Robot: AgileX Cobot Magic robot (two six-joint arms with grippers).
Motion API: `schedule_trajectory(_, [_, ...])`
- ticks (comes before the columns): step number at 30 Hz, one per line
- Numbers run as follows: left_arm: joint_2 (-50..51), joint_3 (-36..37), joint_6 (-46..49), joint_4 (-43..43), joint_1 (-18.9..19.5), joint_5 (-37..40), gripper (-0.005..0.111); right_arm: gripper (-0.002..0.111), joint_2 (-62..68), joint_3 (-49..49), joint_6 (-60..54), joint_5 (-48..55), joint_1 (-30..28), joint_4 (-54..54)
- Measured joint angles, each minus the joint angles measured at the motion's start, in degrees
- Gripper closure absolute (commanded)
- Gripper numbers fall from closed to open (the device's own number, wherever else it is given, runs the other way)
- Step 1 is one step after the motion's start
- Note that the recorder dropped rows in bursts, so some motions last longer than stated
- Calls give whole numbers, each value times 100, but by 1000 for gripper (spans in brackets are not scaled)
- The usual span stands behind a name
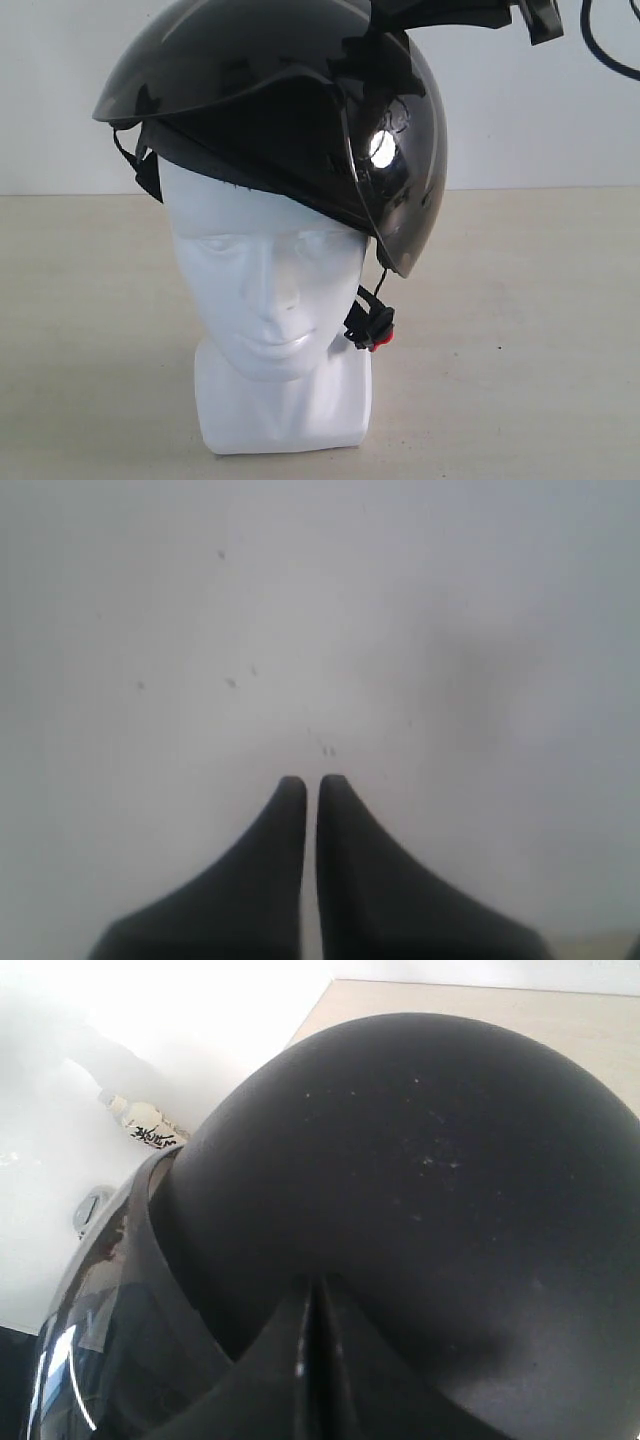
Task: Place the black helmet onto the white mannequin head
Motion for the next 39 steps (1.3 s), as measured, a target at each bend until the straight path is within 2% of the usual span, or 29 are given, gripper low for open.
schedule_trajectory(7, [0,-387,2881,-3250,-110,1915,102,108,0,0,0,-10,0,-12])
schedule_trajectory(10, [72,-789,3398,-3945,-110,2478,102,108,0,0,0,-21,0,-22])
schedule_trajectory(14, [445,-1570,3579,-4353,-110,3297,102,108,0,0,0,-21,0,-22])
schedule_trajectory(19, [1166,-2336,3658,-4578,-110,4006,102,108,0,0,0,-21,0,-22])
schedule_trajectory(22, [1604,-2770,3905,-5000,-110,4410,102,108,0,0,0,-37,0,-22])
schedule_trajectory(23, [1904,-3023,4083,-5293,-110,4632,102,108,0,0,0,-146,14,2])
schedule_trajectory(27, [2738,-3552,4254,-5547,-123,4994,102,108,0,0,-10,-772,42,83])
schedule_trajectory(33, [3564,-3957,4374,-5395,-568,5716,102,108,0,0,196,-763,42,127])
schedule_trajectory(39, [3602,-4014,4361,-5110,-608,5908,102,108,0,0,219,-492,42,80])
